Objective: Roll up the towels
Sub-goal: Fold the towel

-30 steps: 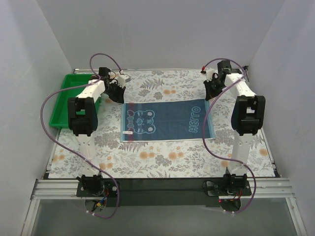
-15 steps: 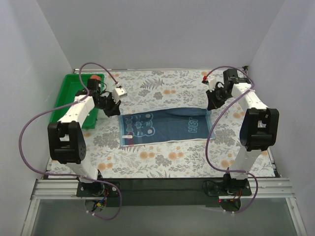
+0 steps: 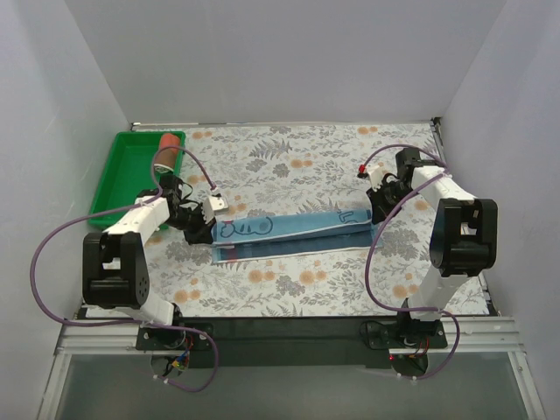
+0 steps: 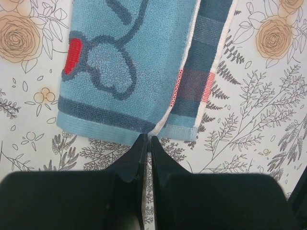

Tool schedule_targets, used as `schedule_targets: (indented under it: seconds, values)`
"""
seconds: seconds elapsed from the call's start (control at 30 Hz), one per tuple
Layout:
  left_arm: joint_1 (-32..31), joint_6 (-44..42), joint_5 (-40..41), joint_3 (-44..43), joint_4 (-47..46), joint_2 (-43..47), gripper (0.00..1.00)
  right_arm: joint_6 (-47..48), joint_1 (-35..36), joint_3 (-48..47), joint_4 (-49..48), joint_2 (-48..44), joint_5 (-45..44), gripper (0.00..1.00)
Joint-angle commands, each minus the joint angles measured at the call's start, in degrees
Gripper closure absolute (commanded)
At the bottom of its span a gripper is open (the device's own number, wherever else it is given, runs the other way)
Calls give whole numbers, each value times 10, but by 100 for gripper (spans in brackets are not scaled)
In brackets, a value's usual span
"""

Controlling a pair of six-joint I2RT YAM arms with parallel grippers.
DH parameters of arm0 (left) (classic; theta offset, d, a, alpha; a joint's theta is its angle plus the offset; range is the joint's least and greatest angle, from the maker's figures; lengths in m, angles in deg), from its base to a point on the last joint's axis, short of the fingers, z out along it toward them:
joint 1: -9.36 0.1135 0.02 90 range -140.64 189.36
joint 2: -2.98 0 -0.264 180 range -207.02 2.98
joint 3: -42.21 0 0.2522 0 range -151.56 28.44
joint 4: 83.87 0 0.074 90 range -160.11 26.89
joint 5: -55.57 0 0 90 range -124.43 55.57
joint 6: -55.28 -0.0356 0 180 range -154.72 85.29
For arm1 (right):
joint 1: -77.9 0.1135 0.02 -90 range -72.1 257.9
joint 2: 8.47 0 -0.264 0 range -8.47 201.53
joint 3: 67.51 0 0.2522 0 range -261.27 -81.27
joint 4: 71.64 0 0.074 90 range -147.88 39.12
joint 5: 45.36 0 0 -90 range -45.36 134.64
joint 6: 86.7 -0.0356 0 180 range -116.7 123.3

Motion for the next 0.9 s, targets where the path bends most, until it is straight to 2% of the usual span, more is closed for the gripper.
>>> schedule_targets:
  seconds: [0.0,0.23,0.5,0.7,0.87]
  values:
    - [0,-9,5,-3,-16,-1,100,14,-3,-4,-14,-1,-2,99]
    - [0,-10,-5,-23,4,0,100,13,-4,-19,-7,-13,1,99]
    - [0,-38,-19,-45,73,33,100,28,-23,-11,2,-42,1,99]
    - [0,-70,-32,-28,116,46,100,37,-25,3,5,-48,3,99]
    - [-2,-78,-30,-2,113,37,100,49,-25,22,3,-34,-1,99]
